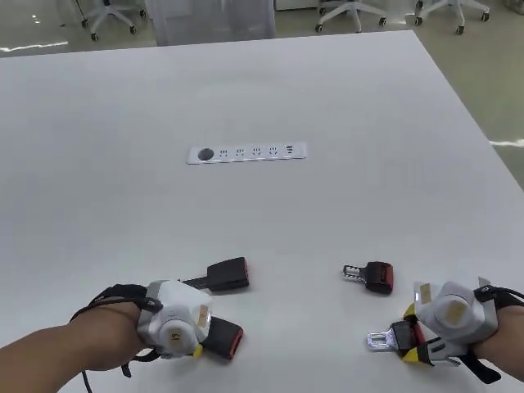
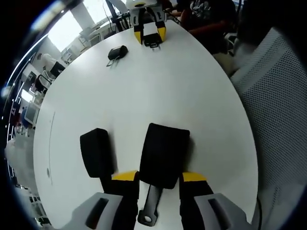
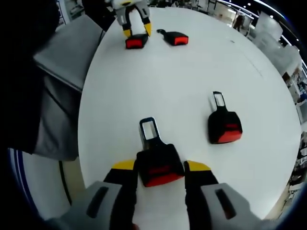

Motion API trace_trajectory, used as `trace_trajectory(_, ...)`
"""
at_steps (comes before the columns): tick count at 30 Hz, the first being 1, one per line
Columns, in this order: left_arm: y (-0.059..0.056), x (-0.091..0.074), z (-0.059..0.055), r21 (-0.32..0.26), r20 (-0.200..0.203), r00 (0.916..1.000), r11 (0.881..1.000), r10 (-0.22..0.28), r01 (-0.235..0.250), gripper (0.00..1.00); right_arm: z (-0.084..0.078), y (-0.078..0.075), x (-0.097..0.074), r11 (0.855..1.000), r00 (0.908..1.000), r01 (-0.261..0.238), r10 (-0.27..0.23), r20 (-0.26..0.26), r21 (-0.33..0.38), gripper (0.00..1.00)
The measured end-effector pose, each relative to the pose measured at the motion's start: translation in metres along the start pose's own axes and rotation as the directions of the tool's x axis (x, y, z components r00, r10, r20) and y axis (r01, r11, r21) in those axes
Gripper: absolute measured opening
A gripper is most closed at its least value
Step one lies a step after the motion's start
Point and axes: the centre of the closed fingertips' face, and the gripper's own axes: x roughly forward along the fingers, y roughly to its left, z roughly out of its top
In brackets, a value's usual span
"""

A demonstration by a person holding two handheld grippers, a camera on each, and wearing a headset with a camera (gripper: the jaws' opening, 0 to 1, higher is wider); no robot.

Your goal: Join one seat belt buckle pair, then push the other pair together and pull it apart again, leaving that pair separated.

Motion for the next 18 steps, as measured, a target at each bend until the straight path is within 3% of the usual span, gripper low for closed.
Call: trace_trajectory(18,-0.003,0.001,-0.0012,-0.024,-0.056,0.9984,1.0,0.001,-0.002,0.3,0.0015,-0.0008,0.0011,0.999,0.9999,0.012,-0.012,0.002,0.031,0.37)
